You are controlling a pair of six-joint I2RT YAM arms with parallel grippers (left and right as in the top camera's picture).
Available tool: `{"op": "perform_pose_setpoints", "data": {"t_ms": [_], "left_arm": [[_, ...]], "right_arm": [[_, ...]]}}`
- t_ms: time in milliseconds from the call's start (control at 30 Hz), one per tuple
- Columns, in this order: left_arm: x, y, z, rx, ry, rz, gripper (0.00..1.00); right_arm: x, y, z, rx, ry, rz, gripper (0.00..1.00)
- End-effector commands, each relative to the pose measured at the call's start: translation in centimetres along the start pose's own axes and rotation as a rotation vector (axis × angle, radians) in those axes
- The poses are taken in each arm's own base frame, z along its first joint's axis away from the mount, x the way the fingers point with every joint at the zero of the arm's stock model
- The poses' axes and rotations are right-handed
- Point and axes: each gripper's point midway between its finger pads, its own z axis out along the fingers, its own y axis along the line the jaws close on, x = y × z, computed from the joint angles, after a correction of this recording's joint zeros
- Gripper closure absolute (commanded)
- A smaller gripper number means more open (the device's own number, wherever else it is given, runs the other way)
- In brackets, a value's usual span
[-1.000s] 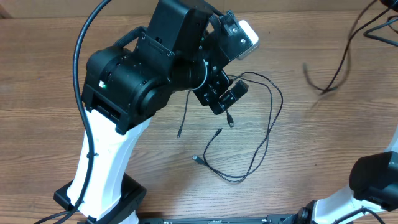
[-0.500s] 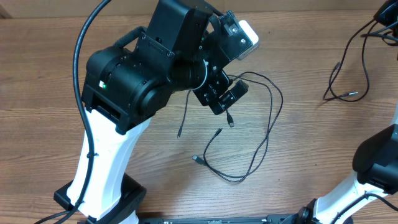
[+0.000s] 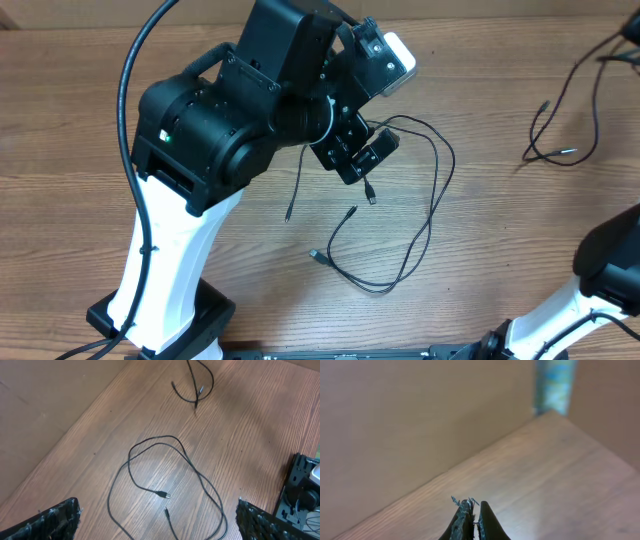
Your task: Untangle cables
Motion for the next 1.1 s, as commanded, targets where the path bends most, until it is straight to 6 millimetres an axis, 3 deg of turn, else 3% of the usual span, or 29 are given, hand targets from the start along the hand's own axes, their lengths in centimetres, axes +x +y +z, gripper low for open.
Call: {"op": "perform_pose_setpoints", "data": {"t_ms": [0,233,333,433,567,667,700,733,933,1067], "left_arm": [[0.0,0.0,0.4,-0.001,0.005,0.012,0.00],[0.0,0.0,0.4,-0.001,0.005,0.012,0.00],[0.0,0.0,0.4,-0.001,0.005,0.012,0.01],[0.0,0.0,0.4,-0.001,0.005,0.012,0.00],[0.0,0.0,0.4,-0.001,0.005,0.012,0.00],[0.0,0.0,0.4,-0.001,0.005,0.012,0.01],[0.0,0.0,0.4,-0.001,0.005,0.012,0.00],[0.0,0.0,0.4,-0.001,0.005,0.012,0.01],[0.0,0.0,0.4,-0.001,0.005,0.012,0.00],[0.0,0.0,0.4,-0.001,0.005,0.012,0.00]], "right_arm": [[0.0,-6.3,0.4,0.117,0.007,0.048,0.96],[4.9,-15.7,2.0,0.258,0.157,0.160,0.96],[7.4,-18.2,2.6,0.293,0.227,0.198,0.95],[10.1,-19.9,3.2,0.319,0.302,0.230,0.81],[12.5,-20.6,3.9,0.332,0.371,0.250,0.55],[13.5,-20.8,4.1,0.335,0.398,0.257,0.41],[13.7,-20.8,4.1,0.336,0.406,0.259,0.25],[13.8,-20.8,4.1,0.337,0.410,0.260,0.20],[14.3,-20.2,4.0,0.307,0.435,0.273,0.11],[14.8,-18.3,4.1,0.208,0.465,0.304,0.08]]}}
